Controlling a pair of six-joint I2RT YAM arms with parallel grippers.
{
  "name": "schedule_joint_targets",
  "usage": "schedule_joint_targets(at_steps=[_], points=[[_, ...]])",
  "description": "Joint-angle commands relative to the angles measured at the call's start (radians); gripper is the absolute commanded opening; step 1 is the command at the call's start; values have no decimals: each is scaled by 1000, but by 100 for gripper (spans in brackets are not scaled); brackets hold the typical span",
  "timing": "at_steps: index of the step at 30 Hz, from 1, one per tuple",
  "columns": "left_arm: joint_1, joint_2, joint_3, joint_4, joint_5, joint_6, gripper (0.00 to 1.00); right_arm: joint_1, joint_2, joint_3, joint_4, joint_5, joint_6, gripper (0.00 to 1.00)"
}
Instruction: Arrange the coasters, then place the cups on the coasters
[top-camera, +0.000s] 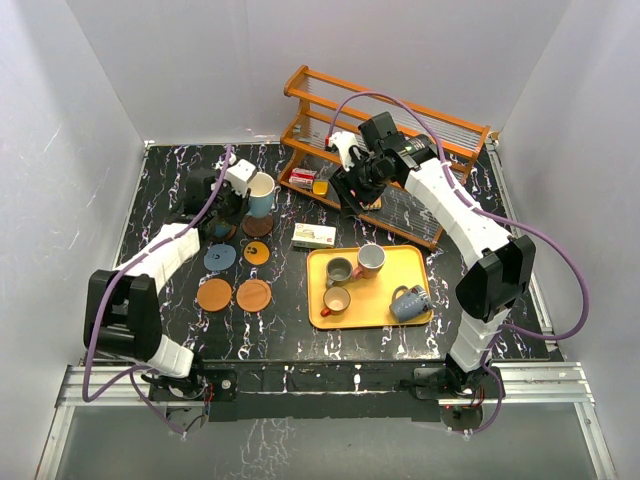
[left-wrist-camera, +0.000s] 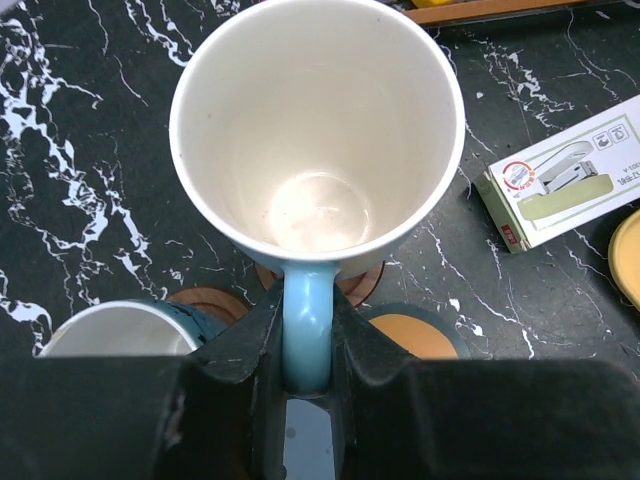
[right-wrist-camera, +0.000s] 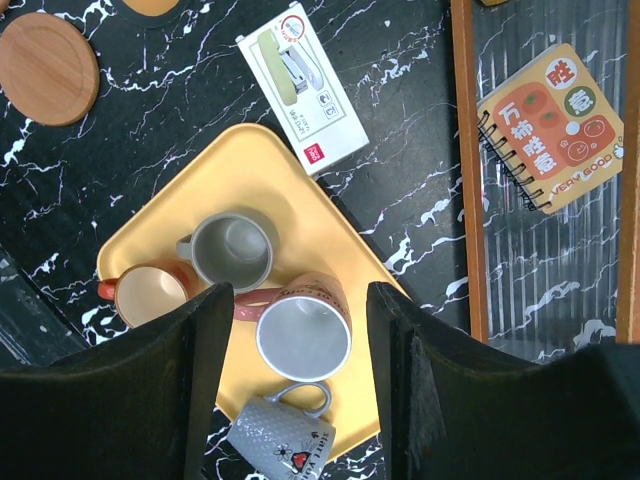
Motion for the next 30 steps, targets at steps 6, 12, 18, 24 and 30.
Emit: schedule_joint_targets(at_steps=[6,12,18,24,30], points=[[1,16,-17,128,37,-25,0,-4,-48,-10,24,5,-5,54],[1,23,-36,133,21,-3,0,-4,-49,-18,24,4,-8,54],[2,29,-58,150,19,5,0,-4,-49,-14,21,0,-8,54],[3,34,-72,170,15,3,0,-5,-49,-14,18,-3,-11,54],[6,46,-81,172,13,6,0,-5,-48,-23,18,-4,-13,54]])
